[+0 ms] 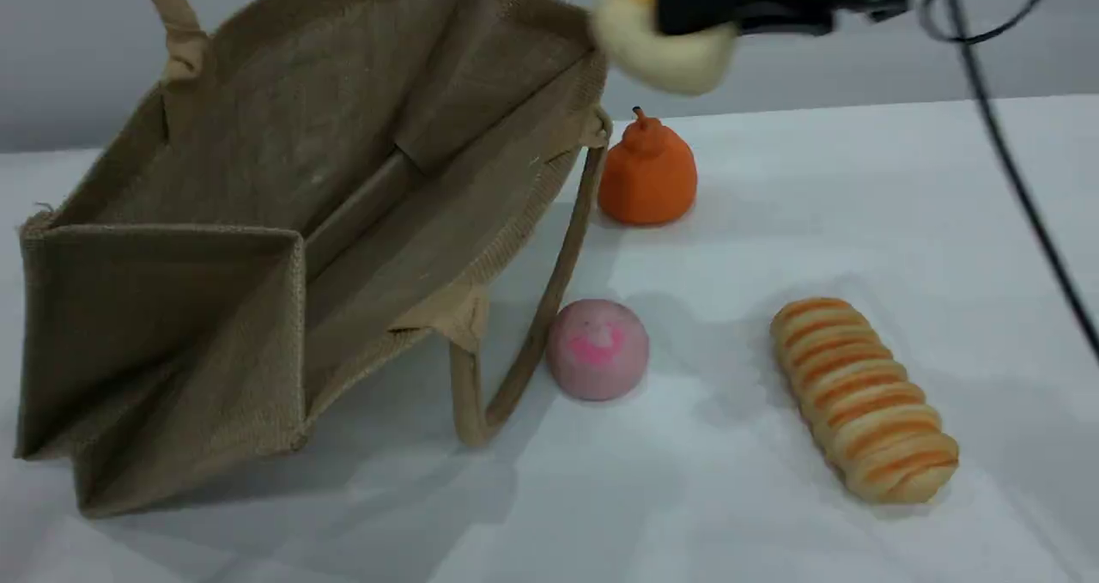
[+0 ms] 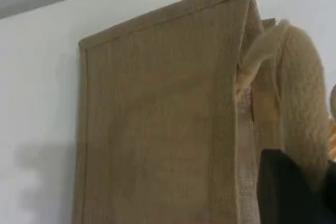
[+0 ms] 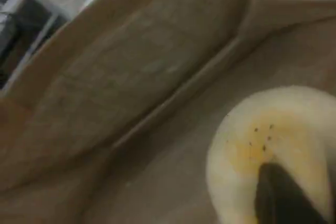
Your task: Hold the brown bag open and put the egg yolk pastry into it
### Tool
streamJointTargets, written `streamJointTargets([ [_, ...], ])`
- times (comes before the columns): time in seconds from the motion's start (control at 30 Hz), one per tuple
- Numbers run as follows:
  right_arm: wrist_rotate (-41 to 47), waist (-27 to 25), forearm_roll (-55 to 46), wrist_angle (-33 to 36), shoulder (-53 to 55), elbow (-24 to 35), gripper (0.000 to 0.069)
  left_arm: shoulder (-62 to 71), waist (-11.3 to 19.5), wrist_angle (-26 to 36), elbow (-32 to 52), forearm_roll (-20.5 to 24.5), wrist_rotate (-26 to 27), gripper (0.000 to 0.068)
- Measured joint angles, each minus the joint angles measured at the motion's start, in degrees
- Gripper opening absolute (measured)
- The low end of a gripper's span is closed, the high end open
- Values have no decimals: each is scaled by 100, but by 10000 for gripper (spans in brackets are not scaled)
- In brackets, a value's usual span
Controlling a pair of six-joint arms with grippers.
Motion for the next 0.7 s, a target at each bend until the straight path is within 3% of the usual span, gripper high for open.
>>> streamJointTargets([
  [0.27, -654, 1241, 848, -997, 47, -73, 39, 0, 0, 0, 0, 10, 0, 81],
  [0.7, -713, 1643, 841, -962, 787, -882, 38, 0, 0, 0, 0, -1, 0, 81],
])
